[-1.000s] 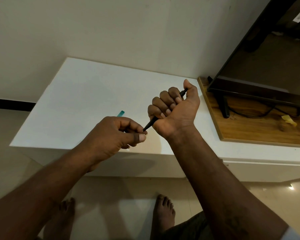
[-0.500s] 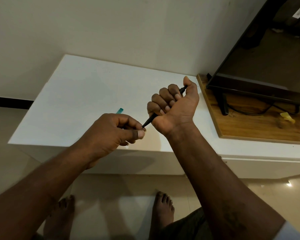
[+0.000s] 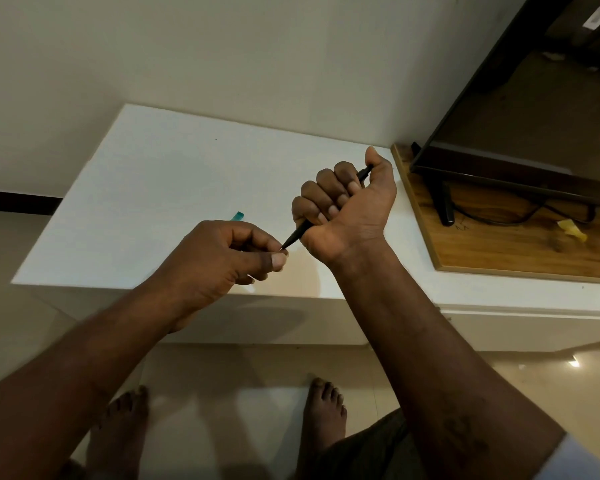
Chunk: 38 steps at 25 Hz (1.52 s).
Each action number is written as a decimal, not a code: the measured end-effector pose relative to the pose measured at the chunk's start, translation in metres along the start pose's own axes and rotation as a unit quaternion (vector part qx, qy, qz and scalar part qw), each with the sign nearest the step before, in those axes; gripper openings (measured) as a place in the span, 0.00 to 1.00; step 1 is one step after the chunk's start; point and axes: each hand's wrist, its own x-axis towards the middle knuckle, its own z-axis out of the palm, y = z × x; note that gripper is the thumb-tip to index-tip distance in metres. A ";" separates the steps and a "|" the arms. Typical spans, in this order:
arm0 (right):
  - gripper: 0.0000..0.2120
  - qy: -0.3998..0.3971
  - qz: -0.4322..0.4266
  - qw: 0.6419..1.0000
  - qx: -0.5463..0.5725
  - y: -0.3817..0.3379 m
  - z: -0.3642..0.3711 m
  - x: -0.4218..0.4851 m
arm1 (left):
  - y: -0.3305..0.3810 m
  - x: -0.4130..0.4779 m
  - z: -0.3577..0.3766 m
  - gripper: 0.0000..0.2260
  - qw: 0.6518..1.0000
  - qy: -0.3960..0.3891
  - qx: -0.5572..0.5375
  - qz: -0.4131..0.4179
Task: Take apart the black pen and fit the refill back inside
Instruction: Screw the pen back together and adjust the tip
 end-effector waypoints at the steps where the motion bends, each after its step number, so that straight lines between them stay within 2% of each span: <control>1: 0.23 0.001 0.000 1.000 -0.003 0.000 0.000 0.000 | 0.000 0.000 0.000 0.02 1.000 -0.001 -0.002 0.000; 13: 0.22 -0.012 -0.009 1.000 -0.011 0.001 0.001 0.000 | -0.001 0.001 0.000 0.02 1.000 0.008 -0.006 -0.003; 18: 0.26 -0.024 0.002 1.000 -0.014 0.002 0.001 -0.001 | -0.002 0.000 0.000 0.02 1.000 0.004 -0.003 0.000; 22: 0.24 -0.024 -0.006 0.999 -0.043 0.001 0.003 -0.002 | -0.002 0.001 0.000 0.01 1.000 0.004 0.002 -0.001; 27: 0.29 -0.064 -0.001 0.994 -0.092 0.002 0.009 -0.007 | -0.002 0.000 0.001 0.00 1.000 -0.003 0.016 -0.001; 31: 0.31 -0.096 -0.017 0.979 -0.177 0.003 0.014 -0.012 | -0.002 0.000 0.002 0.01 1.000 -0.006 0.027 0.001; 35: 0.33 -0.096 -0.053 0.940 -0.323 0.012 0.019 -0.017 | -0.003 0.000 0.003 0.04 0.999 -0.002 0.037 -0.001; 38: 0.30 -0.099 -0.064 0.912 -0.392 0.016 0.017 -0.018 | -0.005 0.000 0.002 0.05 0.999 0.006 0.045 -0.003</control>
